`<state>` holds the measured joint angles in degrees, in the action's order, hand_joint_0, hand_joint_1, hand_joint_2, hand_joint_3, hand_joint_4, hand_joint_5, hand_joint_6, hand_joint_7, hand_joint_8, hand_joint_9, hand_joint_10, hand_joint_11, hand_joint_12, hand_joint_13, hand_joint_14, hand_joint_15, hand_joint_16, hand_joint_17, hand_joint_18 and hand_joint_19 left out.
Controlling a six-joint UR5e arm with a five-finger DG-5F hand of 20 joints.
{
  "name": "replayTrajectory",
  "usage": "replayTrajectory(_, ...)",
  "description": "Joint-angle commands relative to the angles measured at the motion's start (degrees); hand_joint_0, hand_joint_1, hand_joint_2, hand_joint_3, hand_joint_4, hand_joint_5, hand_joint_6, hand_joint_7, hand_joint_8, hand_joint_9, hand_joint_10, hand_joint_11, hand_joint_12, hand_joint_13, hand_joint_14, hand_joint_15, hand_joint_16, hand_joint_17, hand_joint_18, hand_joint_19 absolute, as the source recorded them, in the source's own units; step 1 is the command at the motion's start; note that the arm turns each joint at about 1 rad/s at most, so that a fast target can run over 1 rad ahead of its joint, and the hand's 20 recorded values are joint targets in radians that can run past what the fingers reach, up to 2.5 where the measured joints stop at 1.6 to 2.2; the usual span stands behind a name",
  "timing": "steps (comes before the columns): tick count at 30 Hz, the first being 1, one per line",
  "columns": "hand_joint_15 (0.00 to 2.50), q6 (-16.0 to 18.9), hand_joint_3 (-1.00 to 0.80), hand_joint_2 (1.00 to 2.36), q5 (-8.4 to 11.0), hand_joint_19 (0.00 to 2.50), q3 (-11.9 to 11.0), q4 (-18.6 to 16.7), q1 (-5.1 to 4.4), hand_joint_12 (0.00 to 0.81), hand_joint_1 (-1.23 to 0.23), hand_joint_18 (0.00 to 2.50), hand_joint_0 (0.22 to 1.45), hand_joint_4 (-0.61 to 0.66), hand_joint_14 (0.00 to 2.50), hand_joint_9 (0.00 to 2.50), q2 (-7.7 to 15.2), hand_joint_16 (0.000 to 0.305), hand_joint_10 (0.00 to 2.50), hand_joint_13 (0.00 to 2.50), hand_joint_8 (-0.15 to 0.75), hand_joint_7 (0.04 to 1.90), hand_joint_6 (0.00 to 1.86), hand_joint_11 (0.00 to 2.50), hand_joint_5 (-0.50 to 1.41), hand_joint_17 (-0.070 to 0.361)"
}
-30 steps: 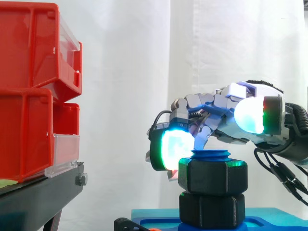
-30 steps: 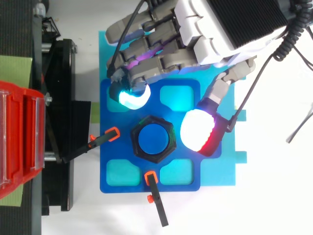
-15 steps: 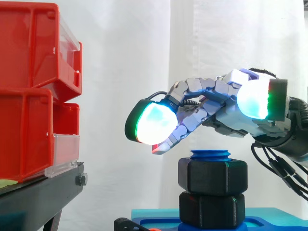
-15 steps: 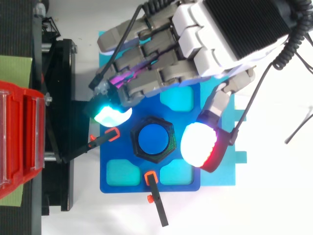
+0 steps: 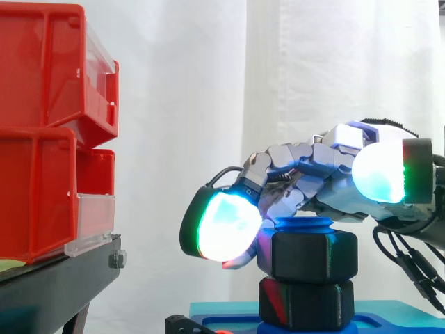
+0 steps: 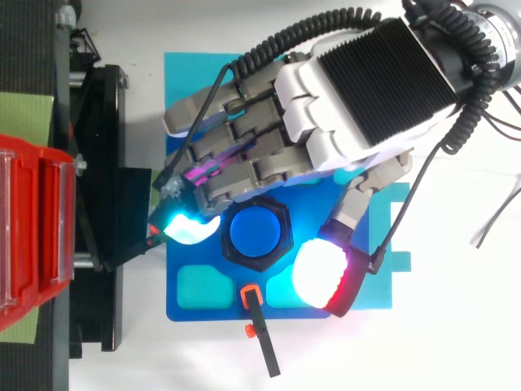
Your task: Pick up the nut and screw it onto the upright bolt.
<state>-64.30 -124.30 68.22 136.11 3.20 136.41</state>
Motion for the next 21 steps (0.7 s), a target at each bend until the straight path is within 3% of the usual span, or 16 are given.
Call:
replayTrajectory(1, 0.0, 0.06, -0.5, 1.0, 0.02, 0.02, -0.02, 0.29, -0.13, 0.23, -0.11, 0.28, 0.49, 0.19, 0.0, 0.8, 0.0, 0.028, 0.0, 0.57, 0.221, 0.81, 0.5, 0.0, -0.08, 0.064)
replayTrajectory(9, 0.0, 0.06, -0.5, 1.0, 0.02, 0.02, 0.07, 0.29, -0.13, 0.23, -0.12, 0.31, 0.49, 0.24, 0.0, 0.83, 0.0, 0.028, 0.0, 0.6, 0.236, 1.13, 0.5, 0.0, -0.04, 0.062)
replayTrajectory(21, 0.0, -0.12, -0.5, 1.0, -0.16, 0.02, 0.07, -0.15, 0.66, 0.227, -0.13, 0.35, 0.5, 0.19, 0.0, 0.86, 0.0, 0.027, 0.0, 0.63, 0.242, 1.4, 0.5, 0.0, -0.02, 0.06)
